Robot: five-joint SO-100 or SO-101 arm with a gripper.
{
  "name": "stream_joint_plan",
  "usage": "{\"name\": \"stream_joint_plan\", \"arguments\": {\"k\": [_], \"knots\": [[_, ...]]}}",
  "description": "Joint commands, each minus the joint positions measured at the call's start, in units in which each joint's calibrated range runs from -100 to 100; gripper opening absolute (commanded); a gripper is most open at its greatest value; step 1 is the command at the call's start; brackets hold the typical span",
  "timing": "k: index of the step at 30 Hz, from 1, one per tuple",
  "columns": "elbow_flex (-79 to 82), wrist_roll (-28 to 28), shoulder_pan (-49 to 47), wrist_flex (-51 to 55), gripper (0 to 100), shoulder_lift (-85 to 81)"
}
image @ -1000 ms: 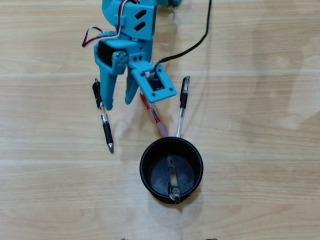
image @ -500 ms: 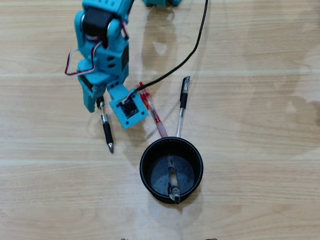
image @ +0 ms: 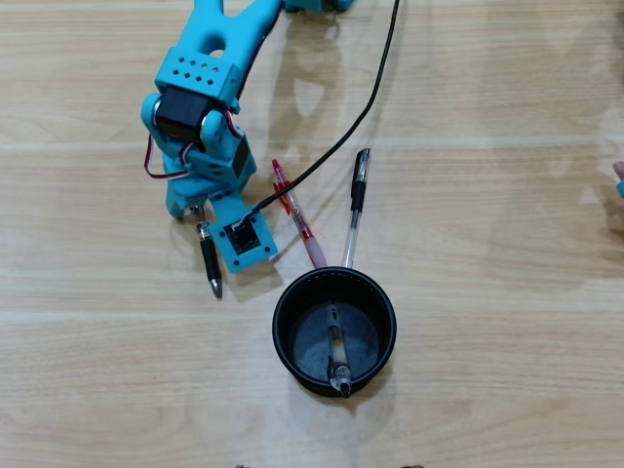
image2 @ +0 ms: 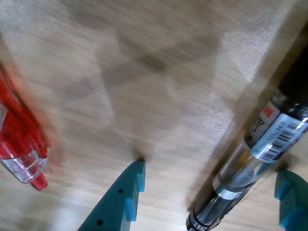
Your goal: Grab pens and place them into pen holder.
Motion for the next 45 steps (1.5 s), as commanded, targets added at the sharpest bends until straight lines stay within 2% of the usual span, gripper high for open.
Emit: {"name": "stream_joint_plan", "arguments": {"k": [1, 5, 11, 17, 22, 31, 38, 42, 45], "knots": [[-1.5, -0.4, 1.4, 0.0, 22, 1.3], [-1.5, -0.4, 2.5, -5.2, 1, 0.7], [-2.6, -0.3, 3.6, -6.8, 2, -6.0], [-14.9, -0.8, 1.9, -7.4, 2, -22.8], [-16.0, -11.2, -0.4, -6.7, 2, -31.6], [-12.2, -19.3, -11.1, -7.5, 2, -32.2], [-4.1, -18.3, -11.2, -6.7, 2, -33.0], [3.1, -13.3, -8.4, -5.4, 2, -33.3], [7.3, -9.7, -6.2, 0.7, 7, -33.3]]}}
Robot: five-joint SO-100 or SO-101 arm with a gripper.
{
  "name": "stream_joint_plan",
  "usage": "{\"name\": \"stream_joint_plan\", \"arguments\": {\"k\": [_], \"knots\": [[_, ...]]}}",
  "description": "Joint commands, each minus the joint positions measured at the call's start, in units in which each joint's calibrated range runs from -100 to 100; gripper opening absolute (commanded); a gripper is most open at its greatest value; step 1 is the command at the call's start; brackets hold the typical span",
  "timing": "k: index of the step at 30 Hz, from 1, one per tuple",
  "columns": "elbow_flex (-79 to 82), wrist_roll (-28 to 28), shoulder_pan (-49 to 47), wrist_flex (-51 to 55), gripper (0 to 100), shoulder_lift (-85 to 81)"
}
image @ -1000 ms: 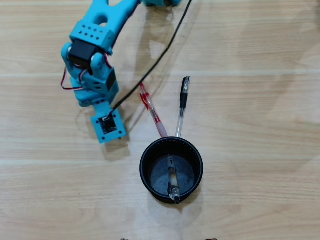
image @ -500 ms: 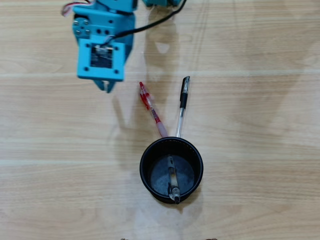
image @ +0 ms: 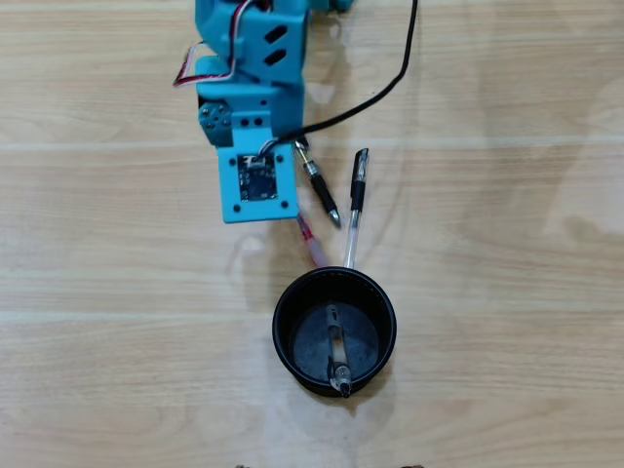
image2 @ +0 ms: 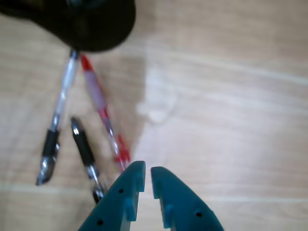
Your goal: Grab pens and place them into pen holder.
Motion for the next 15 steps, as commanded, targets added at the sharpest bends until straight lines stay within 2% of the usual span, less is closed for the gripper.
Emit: {"name": "stream_joint_plan", "arguments": {"k": [1, 5, 7, 15], "knots": [[3.3, 4.7, 2.6, 7.0, 10, -4.0], [7.6, 10.9, 2.3, 12.7, 16, -4.0], [12.2, 11.5, -0.1, 12.8, 16, -4.0], [31.5, 4.7, -9.8, 12.5, 16, -3.9]]}}
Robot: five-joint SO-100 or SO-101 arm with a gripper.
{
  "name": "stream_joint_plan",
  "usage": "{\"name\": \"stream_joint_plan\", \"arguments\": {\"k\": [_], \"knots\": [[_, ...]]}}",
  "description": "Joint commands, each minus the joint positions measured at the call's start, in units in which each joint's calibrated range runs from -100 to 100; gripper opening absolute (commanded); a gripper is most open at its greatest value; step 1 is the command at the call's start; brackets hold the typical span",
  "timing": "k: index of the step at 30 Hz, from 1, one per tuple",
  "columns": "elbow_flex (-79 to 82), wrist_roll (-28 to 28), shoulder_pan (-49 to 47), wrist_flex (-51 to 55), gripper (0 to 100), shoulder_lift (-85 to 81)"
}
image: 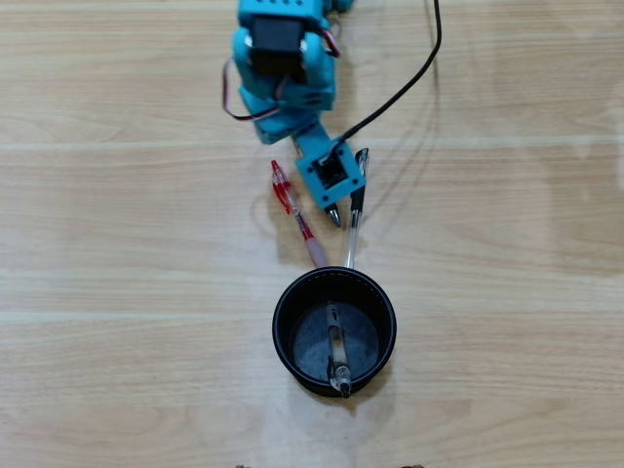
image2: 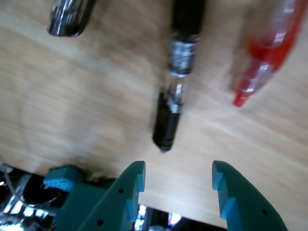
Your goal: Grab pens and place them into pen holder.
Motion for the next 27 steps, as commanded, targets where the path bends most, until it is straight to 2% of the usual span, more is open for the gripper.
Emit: {"name": "stream_joint_plan", "arguments": {"k": [1, 7, 21, 27], "knots": [[3.7, -1.9, -3.6, 0.5, 16, -3.7], [4.8, -1.9, -6.0, -0.4, 16, -3.7], [17.9, -1.5, -6.5, -27.9, 17, -3.6], [24.8, -1.9, -6.0, -33.9, 16, -3.6]]}}
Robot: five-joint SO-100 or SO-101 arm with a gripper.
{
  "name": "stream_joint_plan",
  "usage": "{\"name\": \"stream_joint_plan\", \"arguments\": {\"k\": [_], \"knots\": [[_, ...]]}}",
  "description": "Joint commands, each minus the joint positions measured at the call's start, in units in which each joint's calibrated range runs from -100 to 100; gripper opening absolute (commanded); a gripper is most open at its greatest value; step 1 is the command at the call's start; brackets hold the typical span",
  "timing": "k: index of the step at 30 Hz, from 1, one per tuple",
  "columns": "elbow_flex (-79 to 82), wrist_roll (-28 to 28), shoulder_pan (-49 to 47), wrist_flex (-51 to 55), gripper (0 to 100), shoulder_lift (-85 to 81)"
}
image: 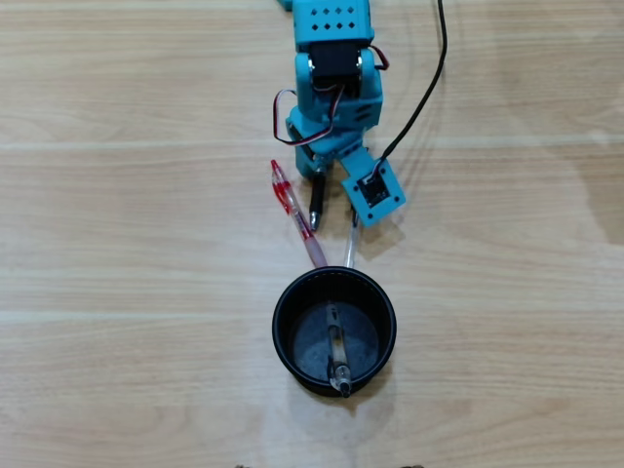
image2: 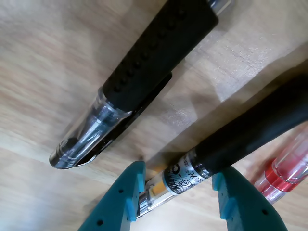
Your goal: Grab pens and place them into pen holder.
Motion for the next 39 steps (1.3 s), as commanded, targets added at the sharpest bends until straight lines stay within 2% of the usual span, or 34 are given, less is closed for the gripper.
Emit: {"name": "stream_joint_plan", "arguments": {"k": [1, 3, 5, 9, 13, 18, 20, 22, 25, 28, 33, 39], "knots": [[3.3, -0.1, 1.1, -2.2, 15, -0.4], [4.1, -0.1, 1.6, -2.2, 10, -0.4], [4.0, -0.1, 2.8, -2.1, 1, -0.5], [3.9, -0.6, 4.9, -1.4, 2, -1.8], [2.2, -2.7, 5.2, -1.2, 2, -10.1], [-9.6, -2.7, 4.2, -3.8, 2, -21.3], [-15.3, -2.7, 3.5, -11.1, 2, -23.2], [-19.0, -3.3, 2.4, -23.7, 2, -22.2], [-19.3, -8.3, 0.6, -44.8, 2, -18.8], [-18.4, -13.8, -0.7, -57.3, 2, -13.9], [-17.4, -18.0, -1.2, -67.5, 2, -8.0], [-17.2, -18.2, -0.7, -69.0, 2, -3.6]]}}
